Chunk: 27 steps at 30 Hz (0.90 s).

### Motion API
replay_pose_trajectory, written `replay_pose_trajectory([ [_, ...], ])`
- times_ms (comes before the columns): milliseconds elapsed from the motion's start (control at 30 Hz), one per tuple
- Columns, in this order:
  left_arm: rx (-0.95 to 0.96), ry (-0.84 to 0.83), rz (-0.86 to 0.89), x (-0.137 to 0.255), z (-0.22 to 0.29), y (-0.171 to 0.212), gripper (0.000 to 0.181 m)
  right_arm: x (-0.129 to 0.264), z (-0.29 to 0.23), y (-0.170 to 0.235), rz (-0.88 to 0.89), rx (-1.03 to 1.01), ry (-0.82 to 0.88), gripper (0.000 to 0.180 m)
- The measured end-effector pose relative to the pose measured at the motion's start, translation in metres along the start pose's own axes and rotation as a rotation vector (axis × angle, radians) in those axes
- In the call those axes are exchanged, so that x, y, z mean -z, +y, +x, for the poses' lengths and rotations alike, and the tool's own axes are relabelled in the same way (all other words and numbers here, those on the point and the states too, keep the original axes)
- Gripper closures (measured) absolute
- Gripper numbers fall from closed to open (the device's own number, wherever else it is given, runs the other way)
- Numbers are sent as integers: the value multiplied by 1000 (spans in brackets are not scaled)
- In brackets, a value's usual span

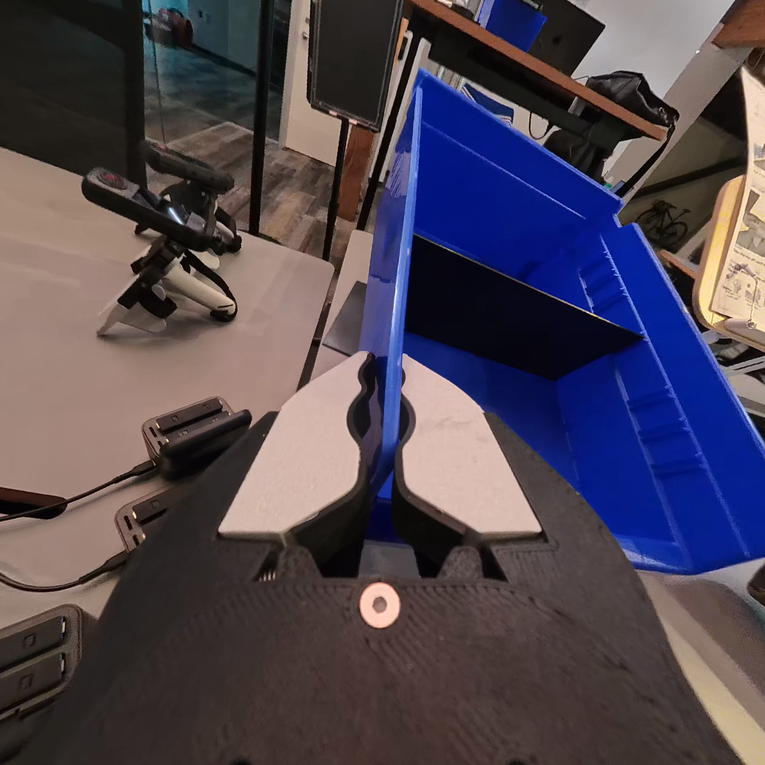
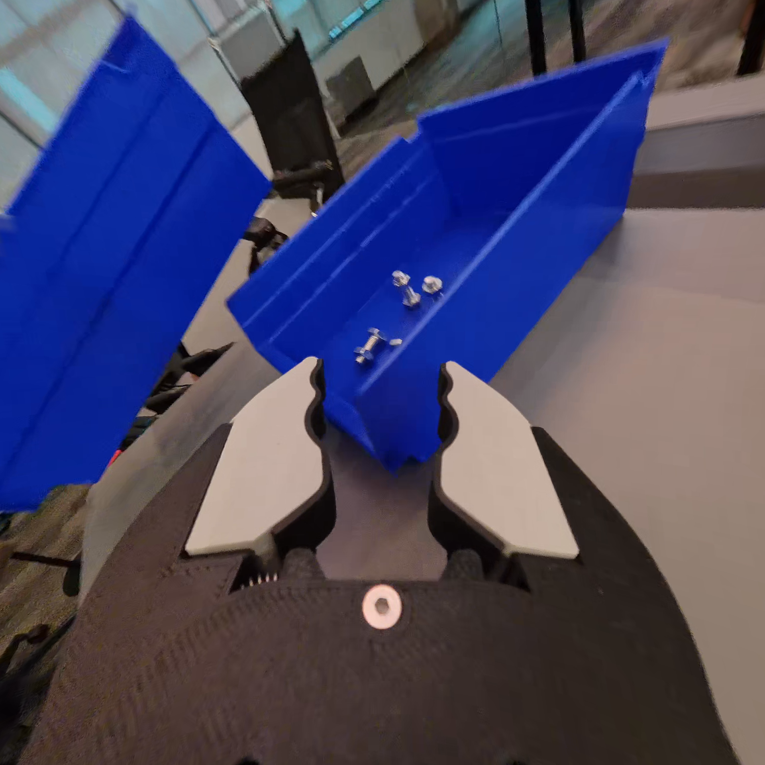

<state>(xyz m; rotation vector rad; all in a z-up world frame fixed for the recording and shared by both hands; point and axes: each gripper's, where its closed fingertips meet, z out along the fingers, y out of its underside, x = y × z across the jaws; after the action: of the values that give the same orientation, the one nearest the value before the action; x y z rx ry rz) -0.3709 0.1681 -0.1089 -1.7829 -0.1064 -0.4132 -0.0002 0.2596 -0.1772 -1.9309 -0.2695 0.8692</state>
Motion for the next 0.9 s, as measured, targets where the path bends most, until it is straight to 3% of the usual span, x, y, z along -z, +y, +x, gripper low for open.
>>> replay_pose_trajectory([
  [133,-41,2,48,2,24,-14,175,28,-32,-17,-3,25,-132,112],
  [300,-156,-38,115,-4,70,-27,175,57,-84,-43,26,12,-272,110],
  [433,-285,-78,148,-12,115,-29,176,54,-112,-40,5,0,-313,108],
  [567,-330,-59,173,-22,156,-22,175,43,-103,-34,-9,-35,-283,109],
  [900,-539,-88,250,-30,227,-8,174,39,-37,-34,25,-62,-71,155],
])
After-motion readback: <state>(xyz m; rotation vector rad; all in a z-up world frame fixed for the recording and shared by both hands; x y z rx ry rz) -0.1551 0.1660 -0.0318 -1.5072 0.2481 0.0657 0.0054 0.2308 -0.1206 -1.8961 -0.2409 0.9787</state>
